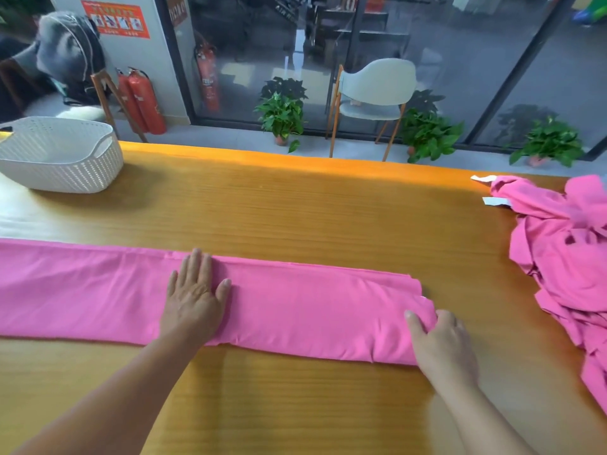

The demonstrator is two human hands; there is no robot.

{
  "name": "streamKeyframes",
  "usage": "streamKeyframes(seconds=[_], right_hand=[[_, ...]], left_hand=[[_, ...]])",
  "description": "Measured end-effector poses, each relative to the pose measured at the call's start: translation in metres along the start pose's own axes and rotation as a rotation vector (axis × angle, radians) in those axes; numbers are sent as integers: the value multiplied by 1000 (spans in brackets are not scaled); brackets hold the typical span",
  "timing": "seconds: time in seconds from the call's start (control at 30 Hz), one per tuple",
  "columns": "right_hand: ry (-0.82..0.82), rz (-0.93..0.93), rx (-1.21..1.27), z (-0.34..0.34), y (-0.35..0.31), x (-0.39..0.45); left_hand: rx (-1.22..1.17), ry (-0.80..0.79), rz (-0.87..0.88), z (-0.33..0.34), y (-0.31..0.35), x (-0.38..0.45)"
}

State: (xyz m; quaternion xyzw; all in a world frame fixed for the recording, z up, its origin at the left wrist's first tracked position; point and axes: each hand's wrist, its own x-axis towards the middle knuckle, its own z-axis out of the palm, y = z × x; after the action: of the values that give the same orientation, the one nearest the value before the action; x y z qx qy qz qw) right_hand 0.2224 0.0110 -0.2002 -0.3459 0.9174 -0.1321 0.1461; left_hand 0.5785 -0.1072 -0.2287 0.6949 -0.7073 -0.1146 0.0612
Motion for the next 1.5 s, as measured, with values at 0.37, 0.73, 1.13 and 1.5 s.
streamKeyframes(seconds=[0.37,0.73,1.13,1.5], right_hand=[[-125,-8,37,-5,21,-12],[-51,-223,225,-6,18,7],[-46,-179,53,-13,30,31],[-9,-253,52,4,11,52]], left_hand=[[-46,-157,358,23,84,-34],[-8,-172,241,13,41,-20],[128,-111,284,18,42,-24],[175,-109,329,21,44,-26]])
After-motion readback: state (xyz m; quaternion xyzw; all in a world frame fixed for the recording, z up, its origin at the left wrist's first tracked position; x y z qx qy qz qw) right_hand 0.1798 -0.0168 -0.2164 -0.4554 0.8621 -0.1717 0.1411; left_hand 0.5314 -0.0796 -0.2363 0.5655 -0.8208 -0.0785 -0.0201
